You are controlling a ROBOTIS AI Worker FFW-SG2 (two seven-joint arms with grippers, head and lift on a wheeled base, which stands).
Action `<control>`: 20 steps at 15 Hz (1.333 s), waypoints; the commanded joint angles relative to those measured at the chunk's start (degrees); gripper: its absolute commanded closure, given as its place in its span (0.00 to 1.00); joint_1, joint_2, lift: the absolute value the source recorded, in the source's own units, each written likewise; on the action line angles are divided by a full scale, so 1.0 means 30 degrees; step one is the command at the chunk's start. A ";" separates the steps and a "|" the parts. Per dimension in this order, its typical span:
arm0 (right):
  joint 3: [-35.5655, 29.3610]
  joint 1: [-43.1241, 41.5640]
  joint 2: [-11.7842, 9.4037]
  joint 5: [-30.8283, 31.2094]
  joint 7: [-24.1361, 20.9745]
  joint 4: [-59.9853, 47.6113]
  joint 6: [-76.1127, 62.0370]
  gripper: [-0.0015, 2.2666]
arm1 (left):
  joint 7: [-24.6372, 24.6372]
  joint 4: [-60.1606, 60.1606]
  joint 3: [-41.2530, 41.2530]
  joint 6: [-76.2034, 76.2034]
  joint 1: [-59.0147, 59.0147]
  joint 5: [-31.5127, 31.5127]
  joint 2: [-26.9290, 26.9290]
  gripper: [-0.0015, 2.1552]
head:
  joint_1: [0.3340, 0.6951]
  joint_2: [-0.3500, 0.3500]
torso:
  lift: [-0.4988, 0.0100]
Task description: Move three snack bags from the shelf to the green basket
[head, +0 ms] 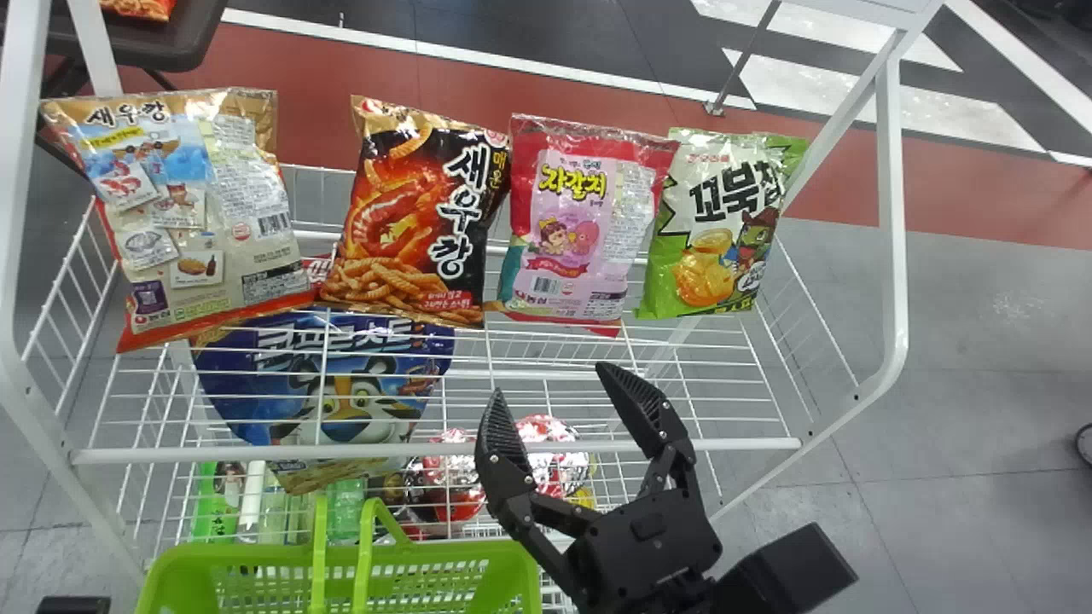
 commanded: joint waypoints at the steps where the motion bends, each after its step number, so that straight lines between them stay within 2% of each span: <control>1: -0.0003 0.0001 0.0000 -0.0029 0.0000 0.0007 0.0011 0.07 | 0.0030 -0.0032 -0.0040 -0.0003 0.0033 -0.0001 0.0000 0.91 | 1.00 0.00 | 0.89; 20: -0.0296 0.0059 0.0088 -0.0468 -0.0088 0.0183 -0.0048 0.07 | 0.0294 -0.0149 -0.0187 0.0056 -0.0084 -0.0030 0.0088 0.91 | 1.00 0.00 | 0.89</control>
